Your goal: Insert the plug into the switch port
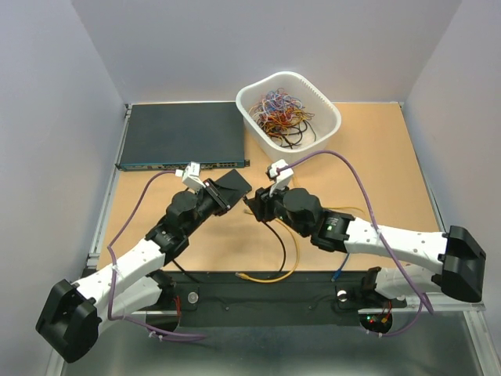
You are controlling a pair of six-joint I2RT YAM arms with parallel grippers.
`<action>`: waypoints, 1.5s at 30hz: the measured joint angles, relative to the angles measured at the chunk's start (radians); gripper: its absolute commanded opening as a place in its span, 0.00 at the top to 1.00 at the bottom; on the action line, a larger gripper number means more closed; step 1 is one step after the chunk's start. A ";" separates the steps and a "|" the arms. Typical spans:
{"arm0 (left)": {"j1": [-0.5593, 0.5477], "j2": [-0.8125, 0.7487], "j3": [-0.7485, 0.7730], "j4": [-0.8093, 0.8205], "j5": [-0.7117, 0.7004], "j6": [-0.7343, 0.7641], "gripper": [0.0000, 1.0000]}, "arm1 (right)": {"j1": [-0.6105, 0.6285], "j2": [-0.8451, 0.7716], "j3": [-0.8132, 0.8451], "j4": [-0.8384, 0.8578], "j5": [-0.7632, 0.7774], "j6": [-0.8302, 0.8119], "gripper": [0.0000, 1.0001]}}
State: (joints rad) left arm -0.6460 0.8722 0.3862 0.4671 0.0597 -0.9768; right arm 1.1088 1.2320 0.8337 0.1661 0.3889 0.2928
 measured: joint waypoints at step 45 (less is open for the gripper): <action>0.000 -0.034 -0.018 0.006 0.000 0.011 1.00 | 0.000 0.113 0.003 0.089 -0.029 0.017 0.67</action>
State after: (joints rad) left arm -0.6460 0.8383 0.3687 0.4732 0.0593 -0.9661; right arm 1.1088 1.3453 0.8368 0.2550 0.3595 0.3096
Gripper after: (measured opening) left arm 0.203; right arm 0.330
